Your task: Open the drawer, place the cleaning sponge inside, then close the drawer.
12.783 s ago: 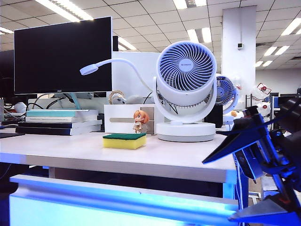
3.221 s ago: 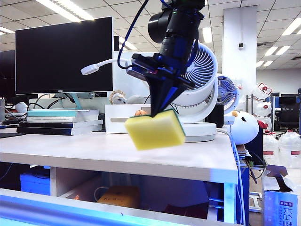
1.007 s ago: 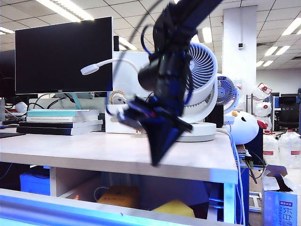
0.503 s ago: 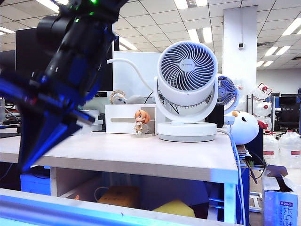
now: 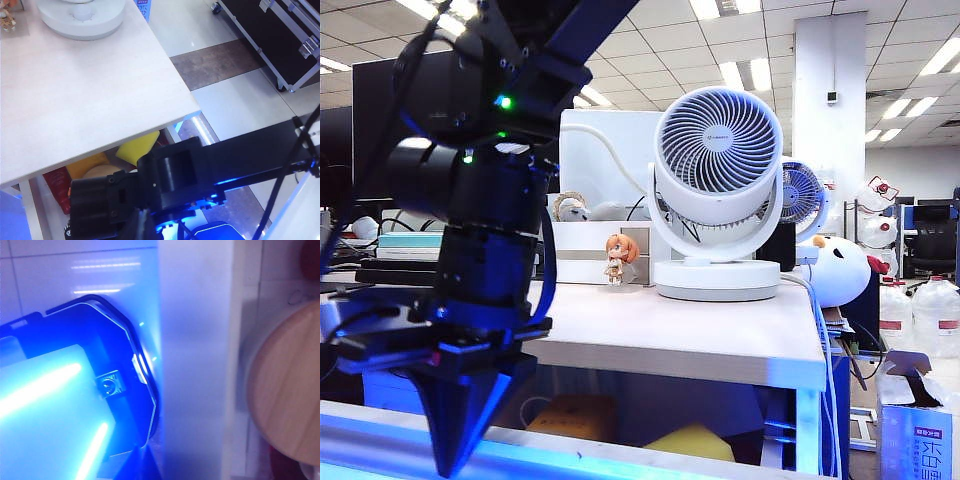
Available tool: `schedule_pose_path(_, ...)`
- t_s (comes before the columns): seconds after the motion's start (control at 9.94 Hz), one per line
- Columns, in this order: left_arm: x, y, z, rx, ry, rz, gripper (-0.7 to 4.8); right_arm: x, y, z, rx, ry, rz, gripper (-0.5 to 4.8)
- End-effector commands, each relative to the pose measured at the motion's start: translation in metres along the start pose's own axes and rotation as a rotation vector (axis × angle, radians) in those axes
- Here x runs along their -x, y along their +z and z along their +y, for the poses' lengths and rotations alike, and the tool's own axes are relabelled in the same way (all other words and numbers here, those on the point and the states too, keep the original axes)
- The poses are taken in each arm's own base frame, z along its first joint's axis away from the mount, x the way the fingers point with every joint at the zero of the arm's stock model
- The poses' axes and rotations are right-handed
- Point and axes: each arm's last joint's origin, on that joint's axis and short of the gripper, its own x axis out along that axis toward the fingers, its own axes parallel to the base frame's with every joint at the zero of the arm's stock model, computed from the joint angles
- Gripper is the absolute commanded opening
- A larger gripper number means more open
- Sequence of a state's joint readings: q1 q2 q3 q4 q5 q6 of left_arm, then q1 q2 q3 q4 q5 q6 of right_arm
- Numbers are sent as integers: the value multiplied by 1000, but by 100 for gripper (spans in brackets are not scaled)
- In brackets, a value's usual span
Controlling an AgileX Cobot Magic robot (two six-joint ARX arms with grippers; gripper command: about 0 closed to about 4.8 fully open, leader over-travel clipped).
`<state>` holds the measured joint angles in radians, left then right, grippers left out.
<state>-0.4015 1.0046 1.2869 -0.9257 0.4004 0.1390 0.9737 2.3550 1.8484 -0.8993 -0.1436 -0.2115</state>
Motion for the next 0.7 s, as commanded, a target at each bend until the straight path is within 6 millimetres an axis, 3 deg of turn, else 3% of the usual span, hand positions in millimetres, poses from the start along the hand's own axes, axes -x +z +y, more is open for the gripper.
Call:
schedule_pose_path(0.1,2,2,-1,-8,-2,-12,-5,3,1,-5,3,-80,1,-2)
schedule_pose_path(0.7,2,2,-1,-8,-2,-12,-5,3,-2,-29,-19,-189,-6,-2)
